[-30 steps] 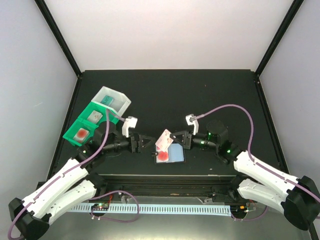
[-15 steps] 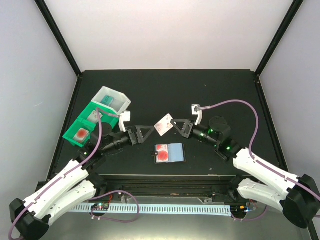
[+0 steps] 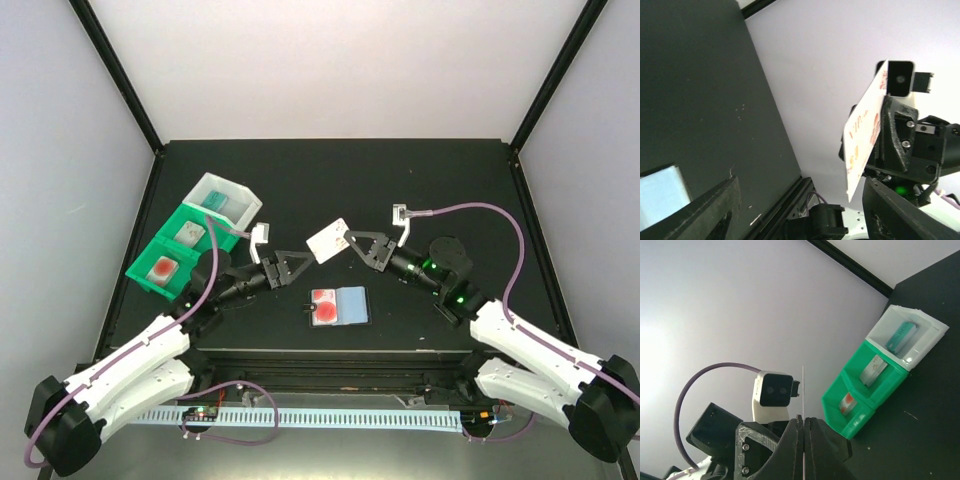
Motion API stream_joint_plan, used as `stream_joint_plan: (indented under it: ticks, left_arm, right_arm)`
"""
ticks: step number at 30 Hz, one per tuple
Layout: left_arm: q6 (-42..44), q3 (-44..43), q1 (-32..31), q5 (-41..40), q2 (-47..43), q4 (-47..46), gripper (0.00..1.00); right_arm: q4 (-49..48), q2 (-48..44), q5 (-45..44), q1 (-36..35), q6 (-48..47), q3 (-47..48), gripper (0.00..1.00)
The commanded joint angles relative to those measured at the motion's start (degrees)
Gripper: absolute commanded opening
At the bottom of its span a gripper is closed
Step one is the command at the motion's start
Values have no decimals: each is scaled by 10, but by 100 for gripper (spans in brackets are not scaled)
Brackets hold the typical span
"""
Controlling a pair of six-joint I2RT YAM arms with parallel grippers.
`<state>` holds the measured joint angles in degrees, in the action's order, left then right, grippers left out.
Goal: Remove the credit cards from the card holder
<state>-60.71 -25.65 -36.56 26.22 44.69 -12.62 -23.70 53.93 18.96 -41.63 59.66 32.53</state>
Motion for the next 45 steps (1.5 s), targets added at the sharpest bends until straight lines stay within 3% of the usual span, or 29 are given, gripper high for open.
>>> stream_joint_plan:
  ticks: [1,3,10,16,19,22,29,37,45]
  left_arm:
    - [-22,-5,-1,26,3,-101,68]
    - [-20,-8,0,17,2,-105,66]
    - [-32,-5,-1,-4,10,-126,38]
    - [-38,-6,0,-5,27,-149,3]
    - [-34,-6,1,-7,30,-147,1]
    - [-28,-5,0,-6,29,-141,2]
    - [1,-8,3,-24,0,-90,2]
    - [54,-42,37,-8,-20,17,1]
    - [101,-105,146,77,1,122,2]
  right_arm:
    - [-49,7,14,2,44,-3,1]
    - [-59,15,24,2,56,-6,1]
    - [-68,29,41,2,70,-15,1]
    - [-71,34,41,2,70,-23,1]
    - [-71,35,39,2,67,-30,4]
    - [-59,31,36,2,57,-38,16]
    - [12,4,27,2,-3,-40,49]
    - [92,-27,42,2,-81,-57,97]
    - [133,-65,38,3,-116,-72,100]
